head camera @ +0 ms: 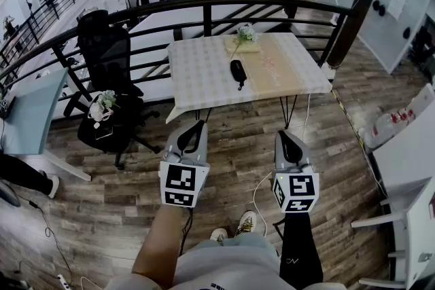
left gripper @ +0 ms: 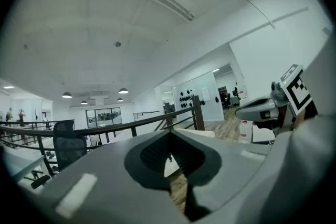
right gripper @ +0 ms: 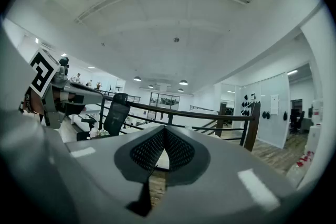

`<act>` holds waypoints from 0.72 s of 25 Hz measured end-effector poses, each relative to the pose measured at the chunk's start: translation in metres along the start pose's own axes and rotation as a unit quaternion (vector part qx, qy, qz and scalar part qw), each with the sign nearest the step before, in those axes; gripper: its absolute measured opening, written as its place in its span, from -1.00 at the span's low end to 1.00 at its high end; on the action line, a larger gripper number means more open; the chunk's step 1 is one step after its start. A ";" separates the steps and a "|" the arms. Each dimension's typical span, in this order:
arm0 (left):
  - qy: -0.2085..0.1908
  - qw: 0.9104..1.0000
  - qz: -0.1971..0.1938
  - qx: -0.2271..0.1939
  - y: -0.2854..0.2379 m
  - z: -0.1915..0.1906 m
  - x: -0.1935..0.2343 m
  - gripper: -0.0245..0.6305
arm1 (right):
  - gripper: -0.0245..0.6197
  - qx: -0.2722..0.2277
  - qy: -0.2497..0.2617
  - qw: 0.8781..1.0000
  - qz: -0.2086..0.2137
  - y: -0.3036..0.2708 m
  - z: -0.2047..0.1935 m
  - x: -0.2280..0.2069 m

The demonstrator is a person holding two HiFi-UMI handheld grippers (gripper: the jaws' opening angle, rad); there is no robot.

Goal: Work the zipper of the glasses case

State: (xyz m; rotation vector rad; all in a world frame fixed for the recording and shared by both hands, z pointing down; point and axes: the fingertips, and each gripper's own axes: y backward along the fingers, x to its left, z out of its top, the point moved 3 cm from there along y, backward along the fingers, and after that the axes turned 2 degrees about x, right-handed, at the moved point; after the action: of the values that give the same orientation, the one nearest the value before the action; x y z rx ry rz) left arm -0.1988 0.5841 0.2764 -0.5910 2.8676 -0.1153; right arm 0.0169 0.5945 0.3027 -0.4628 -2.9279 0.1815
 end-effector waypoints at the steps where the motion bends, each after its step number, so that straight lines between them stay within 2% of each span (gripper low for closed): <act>1: 0.001 1.000 0.000 -0.001 0.000 0.000 -0.001 -0.90 | -0.83 -0.001 0.003 1.000 0.001 0.000 0.001 0.000; 14: 0.002 1.000 0.001 -0.017 0.006 0.013 -0.005 -0.90 | -0.83 -0.012 0.018 1.000 0.023 0.006 0.008 0.012; 18: 0.005 1.000 0.001 -0.018 0.007 0.015 -0.004 -0.90 | -0.82 -0.022 0.012 1.000 0.009 0.008 0.010 0.010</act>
State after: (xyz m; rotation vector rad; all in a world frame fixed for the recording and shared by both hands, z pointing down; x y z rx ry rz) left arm -0.1948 0.5914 0.2616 -0.5959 2.8855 -0.0667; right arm 0.0075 0.6039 0.2931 -0.4953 -2.9104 0.1131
